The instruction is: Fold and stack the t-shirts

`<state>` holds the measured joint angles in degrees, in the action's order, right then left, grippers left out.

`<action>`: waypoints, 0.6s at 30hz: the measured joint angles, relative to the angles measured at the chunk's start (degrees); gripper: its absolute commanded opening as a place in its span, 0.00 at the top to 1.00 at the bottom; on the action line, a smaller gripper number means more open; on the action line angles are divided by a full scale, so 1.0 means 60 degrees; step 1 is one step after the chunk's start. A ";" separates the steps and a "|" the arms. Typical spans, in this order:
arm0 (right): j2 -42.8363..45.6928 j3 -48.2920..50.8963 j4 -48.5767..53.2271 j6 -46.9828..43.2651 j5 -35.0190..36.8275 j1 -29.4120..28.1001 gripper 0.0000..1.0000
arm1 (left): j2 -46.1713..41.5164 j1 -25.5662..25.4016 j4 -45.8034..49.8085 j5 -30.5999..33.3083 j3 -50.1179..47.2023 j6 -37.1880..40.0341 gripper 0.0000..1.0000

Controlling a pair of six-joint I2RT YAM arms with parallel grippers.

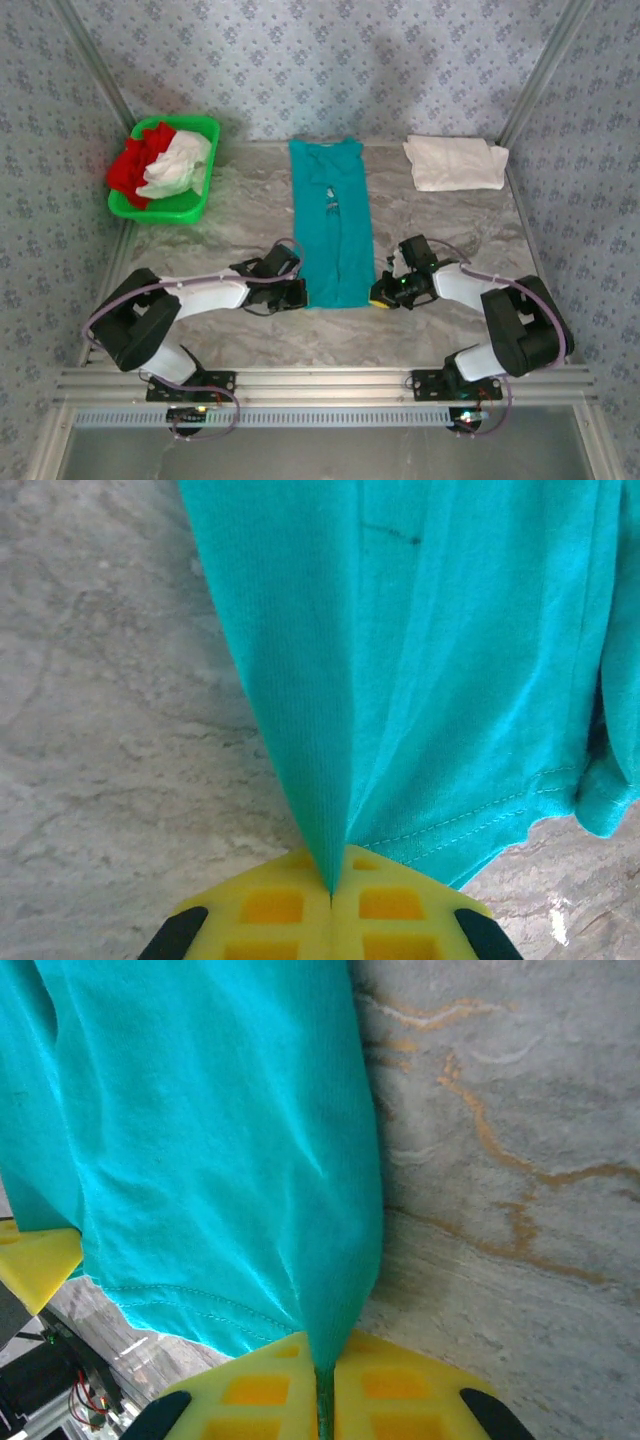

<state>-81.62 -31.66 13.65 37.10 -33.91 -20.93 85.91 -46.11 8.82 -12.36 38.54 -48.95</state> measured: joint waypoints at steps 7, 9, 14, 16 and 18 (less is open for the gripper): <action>0.0306 -0.0273 0.0073 -0.0007 0.0040 -0.0142 1.00 | -0.0273 0.0058 -0.0146 -0.0011 -0.0171 0.0080 1.00; 0.0302 -0.0306 0.0069 -0.0007 0.0044 -0.0215 1.00 | -0.0335 0.0062 -0.0244 -0.0029 -0.0270 0.0117 1.00; 0.0284 -0.0310 0.0084 -0.0007 0.0044 -0.0335 1.00 | -0.0543 0.0062 -0.0470 -0.0062 -0.0586 0.0193 1.00; 0.0284 -0.0310 0.0076 -0.0007 0.0055 -0.0463 1.00 | -0.0572 0.0058 -0.0488 -0.0117 -0.0597 0.0255 1.00; 0.0291 -0.0310 0.0076 0.0000 0.0160 -0.0674 1.00 | -0.0652 0.0040 -0.0495 -0.0153 -0.0616 0.0299 1.00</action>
<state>-79.88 -33.52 14.11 37.10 -32.95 -24.97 82.00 -45.87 5.85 -13.28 34.85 -47.16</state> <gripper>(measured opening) 0.066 0.048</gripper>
